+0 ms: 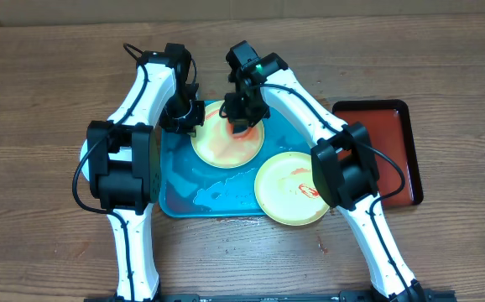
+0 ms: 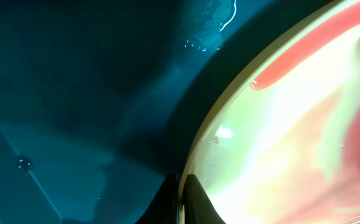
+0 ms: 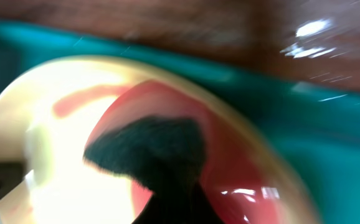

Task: Clean dirty plates on tray and stack at the side
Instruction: 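Scrub the upper yellow plate with the sponge while left gripper holds rim, then lift sponge with right gripper and move it over the dark red tray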

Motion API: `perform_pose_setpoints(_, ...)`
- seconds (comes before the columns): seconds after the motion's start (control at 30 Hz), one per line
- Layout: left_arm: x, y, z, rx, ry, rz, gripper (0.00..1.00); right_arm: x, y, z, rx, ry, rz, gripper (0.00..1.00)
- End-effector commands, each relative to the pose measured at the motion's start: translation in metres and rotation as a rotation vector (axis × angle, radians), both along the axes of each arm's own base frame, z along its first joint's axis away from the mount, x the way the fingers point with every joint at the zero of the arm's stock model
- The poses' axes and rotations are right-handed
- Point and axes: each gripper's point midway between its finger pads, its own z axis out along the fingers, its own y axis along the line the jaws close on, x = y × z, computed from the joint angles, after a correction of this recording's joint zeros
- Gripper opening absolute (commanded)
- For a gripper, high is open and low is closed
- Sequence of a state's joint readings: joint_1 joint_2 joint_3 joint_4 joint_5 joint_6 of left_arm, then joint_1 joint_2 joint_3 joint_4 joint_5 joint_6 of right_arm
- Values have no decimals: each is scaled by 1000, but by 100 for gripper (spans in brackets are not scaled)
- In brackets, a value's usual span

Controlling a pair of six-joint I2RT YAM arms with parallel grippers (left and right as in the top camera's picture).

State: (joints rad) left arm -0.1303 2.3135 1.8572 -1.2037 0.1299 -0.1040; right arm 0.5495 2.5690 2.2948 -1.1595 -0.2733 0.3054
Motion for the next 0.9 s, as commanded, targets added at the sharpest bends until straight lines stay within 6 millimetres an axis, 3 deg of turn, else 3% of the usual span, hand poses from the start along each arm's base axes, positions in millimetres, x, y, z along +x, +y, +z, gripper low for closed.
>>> perform_pose_setpoints(0.0, 3, 0, 5, 3, -25, -5, 4, -50, 35, -16, 121, 170, 131, 4)
perform_pose_setpoints(0.1, 3, 0, 5, 3, -25, -5, 4, -69, 41, -12, 144, 220, 187, 4)
perform_pose_setpoints(0.33, 3, 0, 5, 3, -25, -5, 4, -99, 29, -2, 160, 329, 285, 4)
perform_pose_setpoints(0.5, 3, 0, 5, 3, -25, -5, 4, -81, 18, 30, 226, 287, 263, 4)
perform_pose_setpoints(0.67, 4, 0, 14, -1, -44, -18, 4, -47, -12, 88, 282, 160, 196, 4)
perform_pose_setpoints(0.87, 11, -1, 61, -15, -160, -43, 4, -17, -72, 158, 324, 20, 80, 4)
